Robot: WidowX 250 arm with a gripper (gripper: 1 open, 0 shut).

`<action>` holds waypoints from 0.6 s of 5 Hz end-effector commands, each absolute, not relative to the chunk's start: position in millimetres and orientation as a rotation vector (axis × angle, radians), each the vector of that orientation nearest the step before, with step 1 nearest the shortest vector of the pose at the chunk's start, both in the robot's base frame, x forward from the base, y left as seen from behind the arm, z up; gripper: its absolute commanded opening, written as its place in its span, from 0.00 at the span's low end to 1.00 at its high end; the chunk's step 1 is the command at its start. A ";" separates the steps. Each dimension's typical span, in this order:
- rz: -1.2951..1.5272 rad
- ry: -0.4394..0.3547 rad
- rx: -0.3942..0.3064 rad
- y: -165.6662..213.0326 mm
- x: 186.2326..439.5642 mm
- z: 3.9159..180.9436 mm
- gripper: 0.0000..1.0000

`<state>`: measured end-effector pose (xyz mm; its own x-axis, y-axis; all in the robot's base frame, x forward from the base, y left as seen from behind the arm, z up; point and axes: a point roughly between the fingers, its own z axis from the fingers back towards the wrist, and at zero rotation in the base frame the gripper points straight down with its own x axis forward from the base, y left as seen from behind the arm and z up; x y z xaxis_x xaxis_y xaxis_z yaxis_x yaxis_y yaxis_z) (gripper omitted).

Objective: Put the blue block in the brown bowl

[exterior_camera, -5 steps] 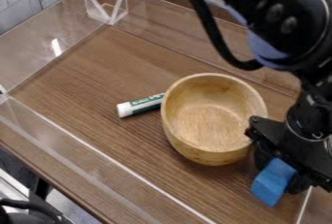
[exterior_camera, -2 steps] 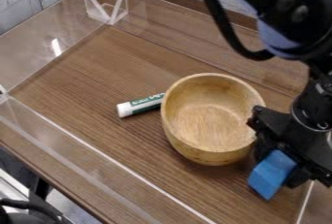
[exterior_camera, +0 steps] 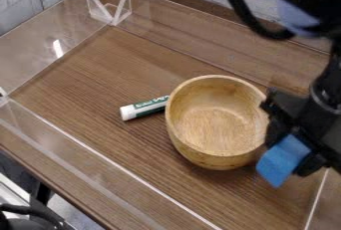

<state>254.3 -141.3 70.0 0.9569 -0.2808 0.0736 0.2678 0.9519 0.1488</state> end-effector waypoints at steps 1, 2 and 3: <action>-0.327 -0.207 0.165 -138.6 267.9 124.5 0.00; -0.359 -0.239 0.207 -120.0 273.1 147.2 0.00; -0.382 -0.270 0.218 -106.8 277.8 151.2 0.00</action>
